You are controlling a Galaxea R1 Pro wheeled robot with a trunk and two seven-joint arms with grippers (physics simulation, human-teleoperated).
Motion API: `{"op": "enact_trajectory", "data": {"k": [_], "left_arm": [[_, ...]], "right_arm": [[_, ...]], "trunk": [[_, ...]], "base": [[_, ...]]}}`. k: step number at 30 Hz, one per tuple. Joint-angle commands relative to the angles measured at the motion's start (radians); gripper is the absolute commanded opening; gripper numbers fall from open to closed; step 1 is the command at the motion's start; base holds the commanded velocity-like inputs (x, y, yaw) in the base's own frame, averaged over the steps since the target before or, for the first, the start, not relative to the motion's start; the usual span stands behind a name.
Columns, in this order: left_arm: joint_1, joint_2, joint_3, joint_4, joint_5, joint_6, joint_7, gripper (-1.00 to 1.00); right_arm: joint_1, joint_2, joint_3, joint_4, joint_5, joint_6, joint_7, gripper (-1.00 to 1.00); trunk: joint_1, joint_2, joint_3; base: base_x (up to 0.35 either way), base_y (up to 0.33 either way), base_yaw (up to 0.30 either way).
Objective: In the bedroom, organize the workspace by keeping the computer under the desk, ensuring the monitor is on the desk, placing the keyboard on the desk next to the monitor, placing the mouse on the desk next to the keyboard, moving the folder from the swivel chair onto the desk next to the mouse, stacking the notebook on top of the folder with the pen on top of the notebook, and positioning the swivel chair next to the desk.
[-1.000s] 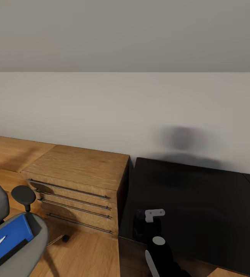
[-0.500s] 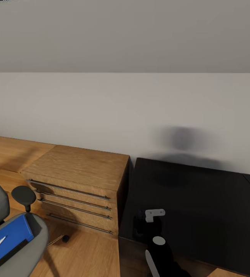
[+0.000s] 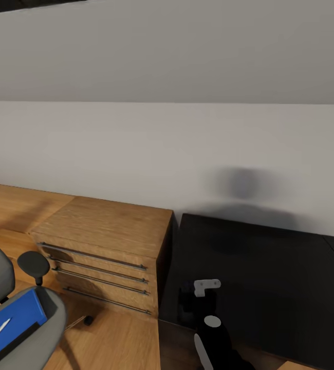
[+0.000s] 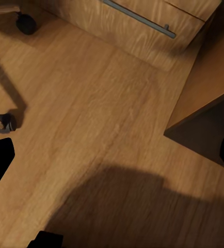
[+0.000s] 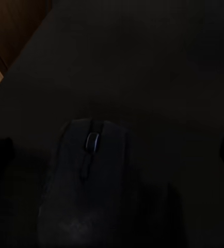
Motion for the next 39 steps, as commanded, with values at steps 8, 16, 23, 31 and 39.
{"op": "enact_trajectory", "data": {"k": [8, 16, 23, 31, 39], "left_arm": [[-0.001, 0.000, -0.002, 0.000, 0.004, -0.005, 0.002, 1.00], [-0.001, 0.000, 0.000, 0.000, 0.005, -0.004, 0.003, 1.00], [-0.001, 0.002, 0.000, 0.000, 0.005, -0.003, 0.004, 1.00], [-0.001, 0.003, 0.000, 0.000, 0.005, -0.003, 0.004, 1.00], [-0.001, 0.003, -0.001, 0.000, 0.004, -0.003, 0.002, 1.00]], "right_arm": [[-0.001, 0.000, 0.000, -0.001, -0.004, 0.004, -0.007, 1.00], [-0.001, 0.000, 0.000, -0.001, -0.004, 0.004, -0.008, 1.00], [-0.001, 0.000, 0.001, 0.000, -0.004, 0.004, -0.008, 1.00], [-0.001, 0.000, 0.001, 0.000, -0.004, 0.003, -0.008, 1.00], [-0.001, 0.000, 0.001, 0.000, -0.004, 0.003, -0.008, 1.00]], "trunk": [[-0.031, 0.056, 0.024], [-0.061, 0.112, 0.049], [-0.088, 0.161, 0.071], [-0.119, 0.217, 0.096], [-0.150, 0.273, 0.121]], "base": [[0.000, 0.000, 0.000], [0.000, 0.000, 0.000], [0.000, 0.000, 0.000], [0.000, 0.000, 0.000], [0.000, 0.000, 0.000]]}}
